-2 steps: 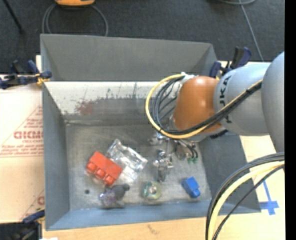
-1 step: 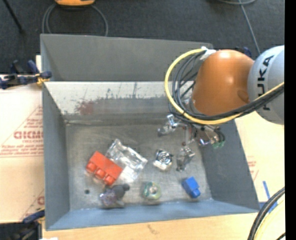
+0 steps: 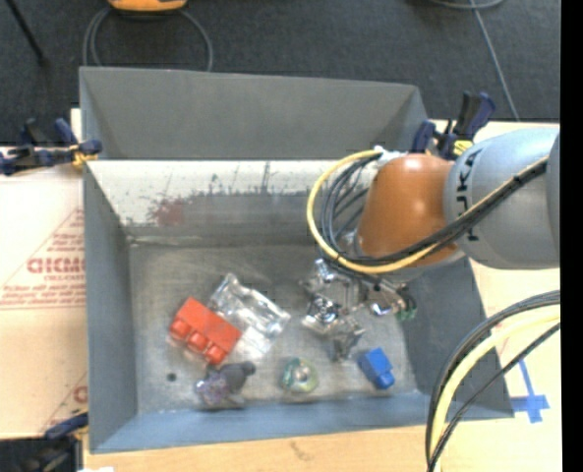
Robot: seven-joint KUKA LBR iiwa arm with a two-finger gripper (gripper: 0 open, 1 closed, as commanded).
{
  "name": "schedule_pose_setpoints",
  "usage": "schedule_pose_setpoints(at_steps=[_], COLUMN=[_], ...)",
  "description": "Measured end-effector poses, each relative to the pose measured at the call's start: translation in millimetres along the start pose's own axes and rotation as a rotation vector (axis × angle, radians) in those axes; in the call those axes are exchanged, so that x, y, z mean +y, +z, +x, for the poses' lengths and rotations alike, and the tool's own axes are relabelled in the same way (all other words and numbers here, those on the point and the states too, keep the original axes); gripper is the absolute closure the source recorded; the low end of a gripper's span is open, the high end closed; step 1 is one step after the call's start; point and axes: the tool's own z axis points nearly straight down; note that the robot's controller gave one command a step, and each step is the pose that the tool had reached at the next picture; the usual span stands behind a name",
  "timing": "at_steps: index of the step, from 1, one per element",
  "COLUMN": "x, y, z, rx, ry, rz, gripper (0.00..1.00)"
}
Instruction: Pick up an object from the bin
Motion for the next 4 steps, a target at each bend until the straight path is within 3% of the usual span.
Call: schedule_pose_setpoints(at_steps=[1,2,3,4], x=[-3.8,1.5,-32.7,-17.0], y=[-47.1,-1.1,-2.1,-6.6], z=[9.8,-32.8,6.7,-23.6], rx=[0.001,0.001,-0.005,0.0], ry=[-0.225,-0.134,-0.33,-0.521], rz=[0.002,0.0,0.004,0.001], gripper=[0.0,0.0,0.0,0.0])
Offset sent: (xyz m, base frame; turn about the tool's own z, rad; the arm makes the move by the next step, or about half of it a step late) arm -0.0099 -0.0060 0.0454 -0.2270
